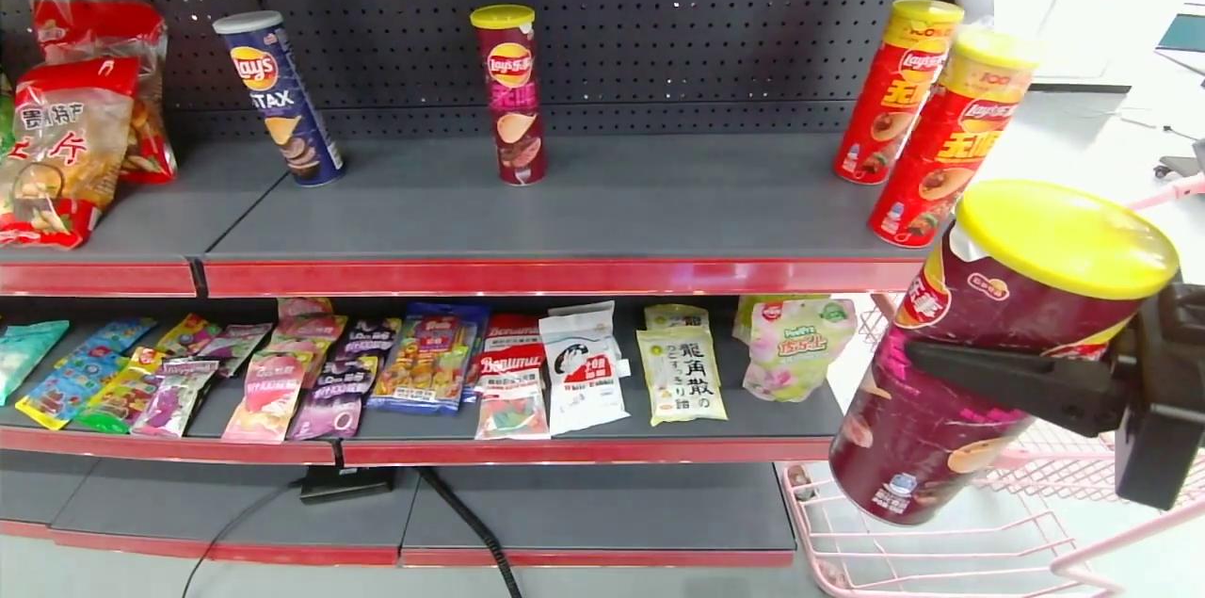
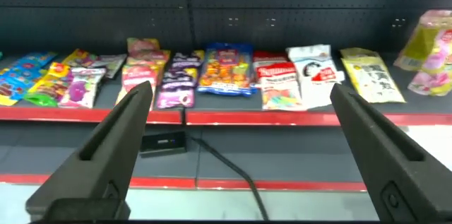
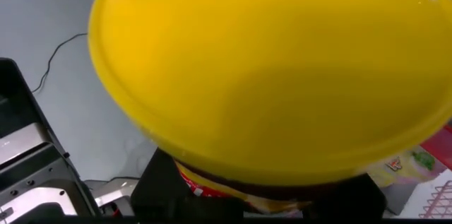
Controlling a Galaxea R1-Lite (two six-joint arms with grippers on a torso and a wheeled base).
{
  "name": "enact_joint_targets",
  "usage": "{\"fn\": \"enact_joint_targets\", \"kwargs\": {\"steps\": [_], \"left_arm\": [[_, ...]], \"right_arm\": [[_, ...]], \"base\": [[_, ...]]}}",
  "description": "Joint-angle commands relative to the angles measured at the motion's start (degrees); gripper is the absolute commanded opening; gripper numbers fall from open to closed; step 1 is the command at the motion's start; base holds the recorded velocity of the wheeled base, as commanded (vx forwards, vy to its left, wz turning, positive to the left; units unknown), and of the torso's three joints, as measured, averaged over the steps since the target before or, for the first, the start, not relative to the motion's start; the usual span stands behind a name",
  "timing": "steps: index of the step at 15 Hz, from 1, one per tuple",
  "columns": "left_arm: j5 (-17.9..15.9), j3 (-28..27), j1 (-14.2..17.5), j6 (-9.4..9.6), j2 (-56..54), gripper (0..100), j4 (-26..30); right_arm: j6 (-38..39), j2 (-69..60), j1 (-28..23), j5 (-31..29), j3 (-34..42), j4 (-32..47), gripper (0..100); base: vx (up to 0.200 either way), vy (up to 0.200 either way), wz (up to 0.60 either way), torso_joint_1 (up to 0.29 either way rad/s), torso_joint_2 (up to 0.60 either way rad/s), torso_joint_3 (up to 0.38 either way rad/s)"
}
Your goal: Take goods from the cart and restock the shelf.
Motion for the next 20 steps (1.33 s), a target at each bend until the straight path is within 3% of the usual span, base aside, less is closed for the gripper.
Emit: {"fn": "enact_joint_targets", "kwargs": {"steps": [1,11,14,20], "left_arm": [[0.02,0.01,0.02,0.00,0.05,100,0.00],[0.02,0.01,0.02,0.00,0.05,100,0.00],[0.02,0.01,0.02,0.00,0.05,100,0.00],[0.02,0.01,0.02,0.00,0.05,100,0.00]], "right_arm": [[0.01,-0.29,0.38,-0.01,0.05,-0.08,0],[-0.08,-1.00,0.56,-0.01,0.14,-0.08,0],[0.01,-1.08,0.38,-0.01,0.67,-0.08,0],[0.10,-1.00,0.38,-0.01,1.37,-0.08,0]], "base": [[0.000,0.200,0.00,-0.002,0.00,0.002],[0.000,0.200,0.00,0.001,0.00,0.000],[0.000,0.000,0.00,0.000,0.00,0.000],[0.200,0.000,0.00,0.000,0.00,0.005]]}}
